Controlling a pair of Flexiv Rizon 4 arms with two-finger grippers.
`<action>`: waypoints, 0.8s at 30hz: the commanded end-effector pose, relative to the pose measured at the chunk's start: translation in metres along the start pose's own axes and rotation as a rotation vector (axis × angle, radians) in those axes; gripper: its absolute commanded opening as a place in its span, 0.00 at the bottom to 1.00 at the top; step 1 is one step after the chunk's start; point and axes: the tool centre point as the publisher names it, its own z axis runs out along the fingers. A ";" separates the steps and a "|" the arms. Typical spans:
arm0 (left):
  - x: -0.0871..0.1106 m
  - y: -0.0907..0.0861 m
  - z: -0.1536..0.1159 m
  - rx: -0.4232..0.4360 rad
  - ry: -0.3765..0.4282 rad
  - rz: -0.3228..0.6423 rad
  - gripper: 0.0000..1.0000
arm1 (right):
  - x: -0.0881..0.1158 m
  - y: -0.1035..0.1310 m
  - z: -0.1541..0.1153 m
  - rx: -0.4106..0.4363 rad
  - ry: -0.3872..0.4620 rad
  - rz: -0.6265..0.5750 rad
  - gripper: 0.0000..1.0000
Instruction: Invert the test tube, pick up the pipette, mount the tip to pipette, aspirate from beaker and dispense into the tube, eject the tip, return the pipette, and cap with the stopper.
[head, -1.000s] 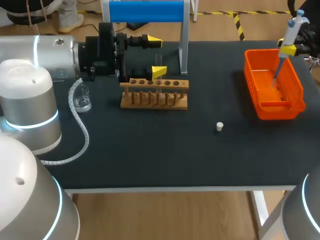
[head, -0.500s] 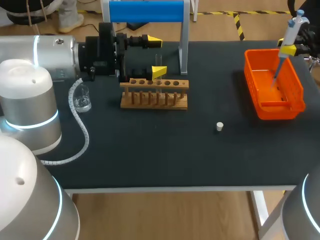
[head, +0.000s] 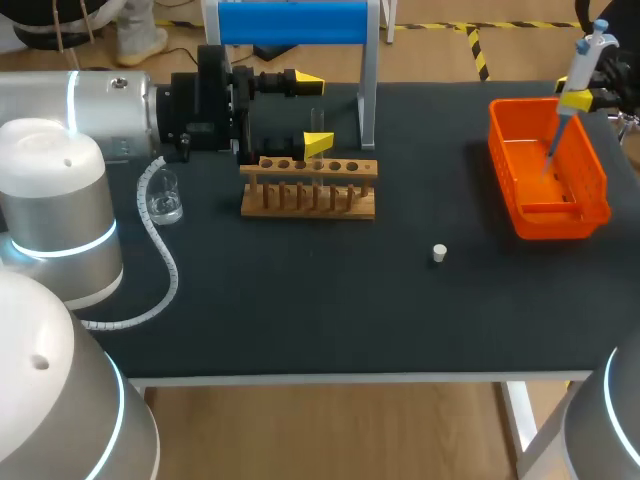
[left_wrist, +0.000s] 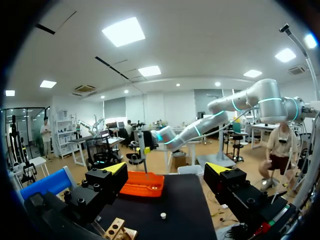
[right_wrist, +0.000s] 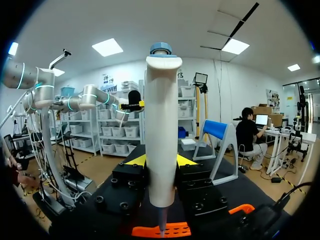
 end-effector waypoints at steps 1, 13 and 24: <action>-0.013 -0.004 0.019 -0.006 0.003 0.003 1.00 | -0.002 0.000 -0.002 0.001 0.006 0.001 0.00; -0.032 -0.019 0.075 -0.057 -0.028 -0.048 1.00 | -0.002 0.000 -0.002 0.001 0.006 0.001 0.00; -0.062 -0.022 0.129 -0.059 -0.020 -0.049 1.00 | -0.002 0.000 -0.002 0.001 0.006 0.001 0.00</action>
